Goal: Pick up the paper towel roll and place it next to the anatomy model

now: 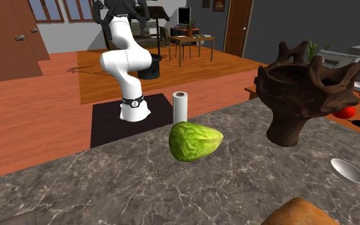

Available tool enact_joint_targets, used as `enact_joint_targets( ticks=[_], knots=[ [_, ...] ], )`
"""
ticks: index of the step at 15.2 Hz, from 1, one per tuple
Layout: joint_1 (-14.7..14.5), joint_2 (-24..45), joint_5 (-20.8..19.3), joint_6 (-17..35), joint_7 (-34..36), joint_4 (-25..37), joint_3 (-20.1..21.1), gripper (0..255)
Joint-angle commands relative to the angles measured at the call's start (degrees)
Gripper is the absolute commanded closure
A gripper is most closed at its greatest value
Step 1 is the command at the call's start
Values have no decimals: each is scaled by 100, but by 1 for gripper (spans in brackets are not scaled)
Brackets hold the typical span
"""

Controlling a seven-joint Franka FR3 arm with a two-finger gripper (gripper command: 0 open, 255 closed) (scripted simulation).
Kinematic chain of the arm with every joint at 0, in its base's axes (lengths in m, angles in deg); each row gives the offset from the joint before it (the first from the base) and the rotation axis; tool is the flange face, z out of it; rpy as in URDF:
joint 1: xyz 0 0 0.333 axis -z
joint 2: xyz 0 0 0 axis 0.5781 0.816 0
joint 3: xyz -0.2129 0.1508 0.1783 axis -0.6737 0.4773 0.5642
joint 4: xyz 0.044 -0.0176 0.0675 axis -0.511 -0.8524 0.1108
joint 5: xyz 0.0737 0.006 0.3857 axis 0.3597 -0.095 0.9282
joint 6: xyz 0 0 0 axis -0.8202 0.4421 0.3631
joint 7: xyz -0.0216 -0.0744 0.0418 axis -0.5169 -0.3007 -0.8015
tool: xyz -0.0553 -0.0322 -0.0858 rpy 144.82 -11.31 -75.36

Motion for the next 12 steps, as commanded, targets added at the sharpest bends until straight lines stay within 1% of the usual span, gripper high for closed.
enact_joint_targets(
  ticks=[1,7,12],
  knots=[
    [0,0,0,0,0,0,0,0],
    [-130,-371,239,738,693,-1078,638,0],
    [-299,-455,502,1396,1301,-1797,1237,0]
  ],
)
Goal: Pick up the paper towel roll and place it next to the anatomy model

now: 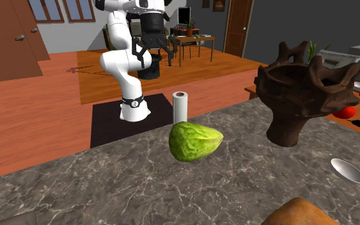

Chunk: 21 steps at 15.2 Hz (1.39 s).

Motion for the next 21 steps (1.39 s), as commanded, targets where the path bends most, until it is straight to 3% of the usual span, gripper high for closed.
enact_joint_targets(
  ticks=[1,9,17,21],
  knots=[
    [-62,64,101,283,243,-205,242,0],
    [-342,602,538,1529,1333,-899,1381,0],
    [-259,1086,566,2346,1404,-1233,1579,0],
    [-259,1086,565,2346,1404,-1233,1579,0]
  ],
)
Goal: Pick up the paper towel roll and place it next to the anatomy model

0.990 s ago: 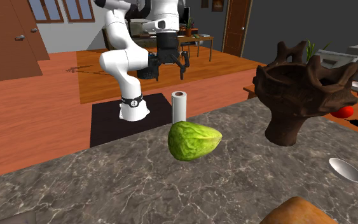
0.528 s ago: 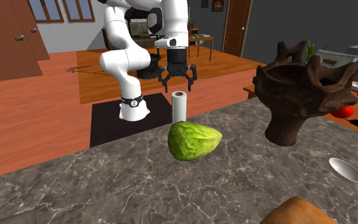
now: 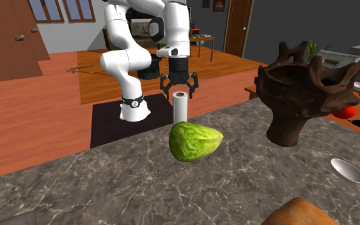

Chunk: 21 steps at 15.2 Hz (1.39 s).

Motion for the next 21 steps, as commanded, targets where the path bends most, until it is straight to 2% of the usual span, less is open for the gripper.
enact_joint_targets(
  ticks=[1,4,5,14,21],
  knots=[
    [1,5,0,9,1,-3,2,0],
    [1,4,0,8,1,-3,2,0],
    [1,4,0,8,1,-3,2,255],
    [1,5,0,9,1,-3,2,255],
    [-1,-275,-61,-648,-73,379,-161,255]
  ],
)
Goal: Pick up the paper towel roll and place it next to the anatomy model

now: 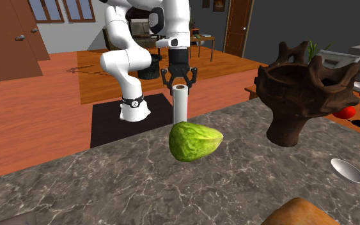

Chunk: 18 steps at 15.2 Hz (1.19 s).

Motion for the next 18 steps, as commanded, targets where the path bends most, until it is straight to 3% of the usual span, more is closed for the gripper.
enact_joint_targets(
  ticks=[1,18],
  knots=[
    [6,-67,-23,-194,-22,125,-48,255],
    [91,-302,-208,-1579,-141,1284,-347,255]
  ],
)
